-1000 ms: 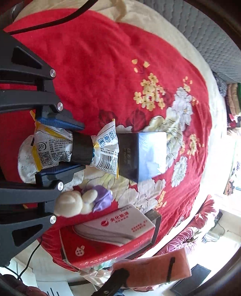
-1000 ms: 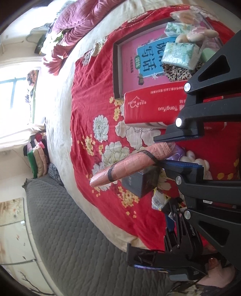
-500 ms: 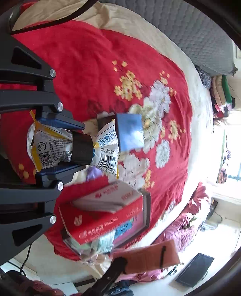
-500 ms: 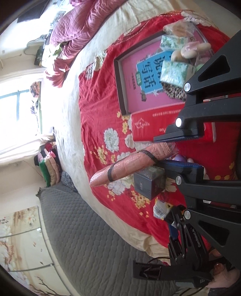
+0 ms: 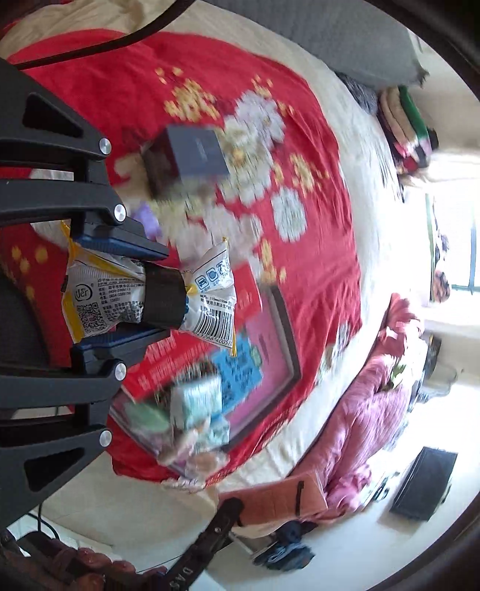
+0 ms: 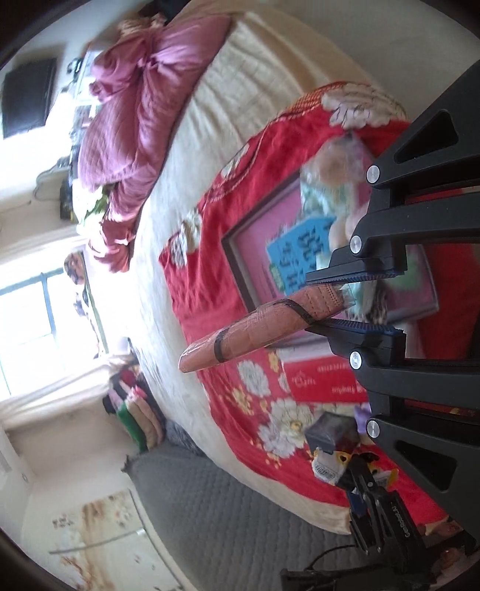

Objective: Organize soft objects
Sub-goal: 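Carry the snack packet with the left tool while the right tool carries the pink plush toward the tray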

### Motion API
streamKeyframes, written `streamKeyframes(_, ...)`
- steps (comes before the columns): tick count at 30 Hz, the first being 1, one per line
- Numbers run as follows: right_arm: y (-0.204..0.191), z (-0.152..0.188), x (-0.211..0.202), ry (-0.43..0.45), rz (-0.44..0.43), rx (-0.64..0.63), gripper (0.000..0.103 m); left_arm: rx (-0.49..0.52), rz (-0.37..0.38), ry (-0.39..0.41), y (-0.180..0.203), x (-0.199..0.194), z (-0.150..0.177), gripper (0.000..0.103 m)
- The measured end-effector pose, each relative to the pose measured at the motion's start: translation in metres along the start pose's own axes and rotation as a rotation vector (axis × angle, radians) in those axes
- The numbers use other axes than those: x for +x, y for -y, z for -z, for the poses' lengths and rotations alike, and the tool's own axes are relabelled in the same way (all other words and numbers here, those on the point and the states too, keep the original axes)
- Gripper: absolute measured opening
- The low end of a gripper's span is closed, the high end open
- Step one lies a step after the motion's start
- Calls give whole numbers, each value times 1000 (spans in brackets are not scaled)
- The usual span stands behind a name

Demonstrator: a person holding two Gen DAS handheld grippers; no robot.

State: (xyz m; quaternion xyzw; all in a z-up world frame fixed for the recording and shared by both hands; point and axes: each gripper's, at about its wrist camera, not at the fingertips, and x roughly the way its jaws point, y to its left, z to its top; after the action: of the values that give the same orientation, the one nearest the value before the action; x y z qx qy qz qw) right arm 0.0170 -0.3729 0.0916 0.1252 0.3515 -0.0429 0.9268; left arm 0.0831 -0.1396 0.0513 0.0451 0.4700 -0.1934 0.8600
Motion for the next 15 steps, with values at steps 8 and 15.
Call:
streamKeyframes(8,38,11,20,-36,57,52,18,105,47,-52,64,37,-21,36)
streamKeyframes(15,52,25,51,-113,111,55,18,139,37,-114,86,81,-33,36)
